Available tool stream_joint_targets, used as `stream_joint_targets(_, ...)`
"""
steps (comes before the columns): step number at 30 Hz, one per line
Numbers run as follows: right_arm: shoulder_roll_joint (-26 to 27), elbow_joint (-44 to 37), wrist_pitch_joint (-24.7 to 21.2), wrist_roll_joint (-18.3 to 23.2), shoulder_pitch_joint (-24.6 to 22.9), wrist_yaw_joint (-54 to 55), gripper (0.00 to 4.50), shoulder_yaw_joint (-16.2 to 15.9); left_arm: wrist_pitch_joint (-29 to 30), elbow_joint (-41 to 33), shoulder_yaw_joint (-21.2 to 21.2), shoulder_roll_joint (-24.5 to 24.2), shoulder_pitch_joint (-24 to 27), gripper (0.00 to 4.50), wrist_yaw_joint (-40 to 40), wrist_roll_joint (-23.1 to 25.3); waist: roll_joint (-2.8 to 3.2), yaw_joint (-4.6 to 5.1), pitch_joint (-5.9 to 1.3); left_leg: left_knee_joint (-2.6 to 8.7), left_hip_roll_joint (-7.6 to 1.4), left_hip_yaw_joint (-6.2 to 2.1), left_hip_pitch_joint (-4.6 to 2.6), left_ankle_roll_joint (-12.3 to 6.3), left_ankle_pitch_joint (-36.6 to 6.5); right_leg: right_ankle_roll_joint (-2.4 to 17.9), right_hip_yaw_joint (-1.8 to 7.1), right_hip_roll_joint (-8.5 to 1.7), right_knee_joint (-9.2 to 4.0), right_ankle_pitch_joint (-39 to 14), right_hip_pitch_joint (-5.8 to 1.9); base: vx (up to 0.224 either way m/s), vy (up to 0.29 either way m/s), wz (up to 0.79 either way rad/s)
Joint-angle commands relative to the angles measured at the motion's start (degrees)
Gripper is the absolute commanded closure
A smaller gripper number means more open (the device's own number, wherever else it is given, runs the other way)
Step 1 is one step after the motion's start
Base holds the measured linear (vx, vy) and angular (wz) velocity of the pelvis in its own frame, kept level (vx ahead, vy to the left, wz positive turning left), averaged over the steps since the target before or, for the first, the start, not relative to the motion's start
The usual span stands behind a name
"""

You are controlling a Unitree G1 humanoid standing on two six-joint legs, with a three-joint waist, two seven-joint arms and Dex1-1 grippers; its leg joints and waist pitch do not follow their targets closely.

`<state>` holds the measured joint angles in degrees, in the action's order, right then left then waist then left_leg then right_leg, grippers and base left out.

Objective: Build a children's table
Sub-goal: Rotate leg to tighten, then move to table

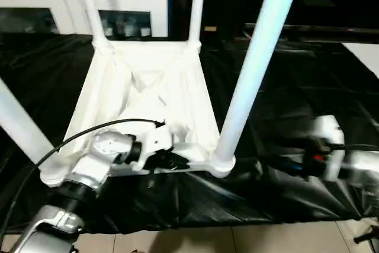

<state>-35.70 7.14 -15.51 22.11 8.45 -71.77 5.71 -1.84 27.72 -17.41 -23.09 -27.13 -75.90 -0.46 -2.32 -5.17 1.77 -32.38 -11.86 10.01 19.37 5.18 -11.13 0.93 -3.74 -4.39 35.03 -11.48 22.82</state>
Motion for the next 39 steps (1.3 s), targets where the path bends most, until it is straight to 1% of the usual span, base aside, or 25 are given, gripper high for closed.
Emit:
stream_joint_targets(1,-0.7,-1.6,-0.5,0.6,-0.1,0.6,1.44,1.5,-1.1,0.0,-3.2,0.5,1.5,4.5,-2.9,-0.2,-0.46,-0.14,-2.35,3.08,-1.34,-0.02,0.53,-4.12,-10.1,8.7,2.51,-3.28,-4.95,-14.1,-3.0,0.0,0.0,0.0)
stream_joint_targets(2,-0.5,-1.7,-0.9,-0.1,-0.1,2.8,1.44,1.5,-1.0,-0.3,-2.7,0.8,1.8,4.5,-2.6,-0.9,-0.37,-0.17,-2.37,3.09,-1.37,-0.03,0.5,-4.02,-9.9,8.8,2.53,-3.31,-4.92,-13.8,-2.97,0.0,0.0,0.0)
stream_joint_targets(3,-0.5,-1.7,-0.9,-0.2,-0.1,3.2,1.43,1.5,-1.0,-0.3,-2.5,0.8,1.8,4.06,-2.5,-1.0,-0.28,-0.18,-2.39,3.06,-1.41,0.02,0.37,-3.89,-9.7,9.1,2.53,-3.25,-4.87,-13.2,-2.83,0.0,0.0,0.0)
stream_joint_targets(5,1.6,-1.9,-2.7,-3.6,0.3,11.4,1.43,0.9,-1.7,-3.0,0.6,1.0,3.0,3.95,0.5,-2.9,-0.21,-0.27,-2.49,3.06,-1.31,-0.05,0.53,-3.22,-8.6,9.5,2.5,-3.24,-4.45,-11.1,-3.01,0.0,0.0,0.0)
stream_joint_targets(7,2.6,-1.7,-2.5,-4.7,0.5,13.9,1.43,1.0,-1.0,-4.4,2.1,1.4,3.3,3.69,1.8,-4.3,-0.09,-0.08,-2.67,3.01,-1.28,0.01,0.52,-2.76,-8.1,10.2,2.45,-3.18,-4.32,-9.2,-2.96,0.0,0.0,0.0)
stream_joint_targets(9,4.7,-1.8,-3.0,-6.2,0.8,19.2,1.1,1.5,0.6,-7.2,5.3,2.3,4.2,3.48,5.4,-6.4,0.08,0.04,-2.74,2.93,-1.29,0.03,0.63,-2.82,-7.2,11.0,2.46,-3.04,-3.99,-6.2,-2.98,0.0,0.0,0.0)
stream_joint_targets(10,6.5,-2.7,-3.5,-6.6,0.6,22.9,1.1,2.1,-0.4,-8.3,7.8,3.2,4.8,3.45,11.2,-5.6,0.04,0.12,-2.76,2.9,-1.29,0.0,0.74,-2.81,-7.1,11.1,2.43,-3.03,-3.86,-5.5,-3.09,0.0,0.0,0.0)
stream_joint_targets(11,6.8,-2.9,-3.6,-6.6,0.6,23.4,1.07,2.2,-0.6,-8.4,8.2,3.3,4.9,3.39,12.2,-5.4,0.39,0.22,-2.7,2.85,-1.36,0.02,0.72,-2.73,-7.6,11.4,2.39,-2.94,-3.93,-4.4,-3.0,0.0,0.0,0.0)
stream_joint_targets(12,7.6,-3.6,-3.8,-6.7,0.3,25.0,0.96,2.5,0.2,-9.1,9.7,4.0,5.2,3.26,15.2,-5.4,0.21,0.25,-2.74,2.8,-1.22,0.01,0.66,-2.82,-7.7,11.3,2.3,-2.94,-3.99,-4.7,-3.1,0.0,0.0,0.0)
stream_joint_targets(17,12.9,-8.3,-4.3,-9.4,-1.2,36.9,0.53,3.7,15.9,-13.9,16.7,7.9,6.8,2.93,36.0,-0.5,0.69,0.46,-2.53,2.63,-0.97,0.04,0.81,-2.69,-6.7,9.6,2.3,-2.68,-4.08,-6.2,-3.21,0.0,0.0,0.0)
stream_joint_targets(19,16.0,-9.8,-4.7,-13.5,-3.0,43.8,0.3,2.7,11.3,-16.6,22.6,12.8,10.2,2.69,43.4,-6.5,1.23,0.29,-2.6,2.57,-0.88,-0.03,1.04,-2.06,-5.8,9.7,2.34,-2.72,-4.15,-5.1,-3.28,0.0,0.0,0.0)
stream_joint_targets(23,20.3,-9.8,-4.2,-13.7,-3.9,47.8,0.25,1.7,9.0,-19.6,25.2,15.7,14.0,2.62,51.8,-4.0,1.1,0.8,-2.43,2.88,-1.09,-0.16,1.2,-2.43,-8.7,8.8,2.25,-2.56,-4.47,-6.2,-3.16,0.0,0.0,0.0)
stream_joint_targets(24,21.6,-9.8,-4.9,-14.5,-4.2,49.7,0.25,0.1,9.1,-21.9,25.7,16.9,16.1,2.62,54.2,-3.2,1.13,0.71,-2.45,2.84,-1.03,-0.15,0.97,-2.42,-9.3,8.0,2.22,-2.57,-4.69,-8.3,-3.01,0.0,0.0,0.0)
stream_joint_targets(25,22.1,-9.4,-4.9,-15.2,-4.3,50.7,0.25,-0.8,9.2,-23.5,25.6,17.4,17.4,2.62,55.1,-2.4,0.17,1.03,-2.22,2.96,-0.98,-0.03,1.26,-2.53,-9.6,7.1,2.21,-2.47,-5.02,-10.4,-3.02,0.0,0.0,0.0)
stream_joint_targets(27,23.3,-8.6,-4.8,-16.4,-4.5,53.0,0.25,-1.3,9.4,-26.3,25.3,18.8,19.7,2.62,57.2,-1.5,0.9,0.97,-2.07,3.12,-1.14,-0.15,1.1,-2.17,-10.4,6.0,2.3,-2.63,-5.18,-13.5,-2.69,0.0,0.0,0.0)
stream_joint_targets(28,24.0,-8.6,-4.9,-16.3,-4.7,53.7,0.25,-1.2,9.0,-27.4,25.2,19.4,20.6,2.62,57.8,-1.4,0.29,1.08,-2.08,3.1,-1.18,-0.09,1.13,-2.1,-10.5,5.6,2.35,-2.58,-5.28,-14.0,-2.65,0.0,0.0,0.0)
stream_joint_targets(31,25.3,-9.1,-4.9,-16.1,-5.2,54.3,0.25,-1.1,8.7,-29.2,24.2,20.7,23.0,2.62,58.4,-2.1,0.56,1.08,-1.98,3.22,-1.15,-0.17,1.14,-1.8,-11.3,4.6,2.54,-2.52,-5.26,-14.1,-2.4,0.0,0.0,0.0)
stream_joint_targets(32,25.5,-9.3,-4.7,-16.6,-5.5,54.4,0.25,-1.4,9.3,-29.6,23.5,20.9,23.6,2.62,59.3,-2.0,0.52,1.09,-2.07,2.98,-1.08,-0.18,1.48,-2.12,-8.6,4.9,2.64,-2.4,-5.11,-10.8,-2.25,0.0,0.0,0.0)
stream_joint_targets(33,25.5,-9.4,-4.6,-16.8,-5.6,54.5,0.25,-1.4,9.4,-29.7,23.4,21.0,23.6,2.62,59.7,-2.0,0.57,1.03,-2.62,1.74,-0.58,0.04,2.1,-4.73,2.3,7.3,2.44,-1.74,-4.06,3.1,-1.82,0.0,0.0,0.0)
stream_joint_targets(34,25.5,-9.5,-4.7,-16.9,-5.6,54.3,0.25,-1.6,9.3,-29.8,23.2,20.9,23.6,2.62,59.7,-2.0,0.55,1.09,-3.58,0.05,0.32,0.25,2.9,-9.33,16.0,10.6,1.78,-0.95,-2.47,20.8,-1.1,0.0,0.0,0.0)
stream_joint_targets(35,25.5,-9.5,-4.7,-16.9,-5.7,54.2,0.25,-1.6,9.2,-29.8,23.2,20.9,23.6,2.62,59.7,-2.0,0.6,1.04,-4.49,-0.97,0.92,0.18,3.31,-12.08,24.3,12.2,1.33,-0.42,-1.42,30.8,-0.79,0.0,0.0,0.0)
stream_joint_targets(36,25.3,-9.5,-4.5,-16.8,-5.8,54.4,0.25,-1.9,8.7,-30.1,22.8,20.5,23.7,2.62,60.1,-1.1,0.46,1.04,-5.67,-2.93,2.54,0.26,4.85,-17.59,36.2,13.9,0.19,1.04,-0.47,47.5,0.59,0.0,0.0,0.0)
stream_joint_targets(37,25.2,-9.4,-4.5,-16.9,-5.8,54.5,0.25,-2.0,8.8,-30.1,22.8,20.5,23.8,2.62,60.3,-0.9,0.19,1.11,-6.54,-4.36,3.95,0.08,6.88,-21.09,38.5,14.2,-0.45,1.25,-0.15,60.5,1.59,-0.097,0.004,0.0)
stream_joint_targets(38,25.1,-9.3,-4.3,-17.0,-5.9,54.7,0.25,-2.1,9.2,-30.3,22.8,20.3,23.8,2.62,60.5,-0.6,0.56,0.79,-6.95,-4.71,3.8,-0.23,7.09,-21.44,36.3,15.0,-0.61,1.0,-0.29,61.8,2.16,-0.164,0.014,0.03)
stream_joint_targets(39,24.8,-9.4,-3.8,-16.9,-6.0,54.8,0.25,-2.2,9.5,-30.8,22.9,20.1,24.2,2.62,60.9,-0.2,0.77,1.22,-6.22,-4.22,2.98,-0.26,7.95,-21.81,25.4,14.7,-1.27,0.05,-2.88,48.6,3.26,-0.164,0.014,0.03)
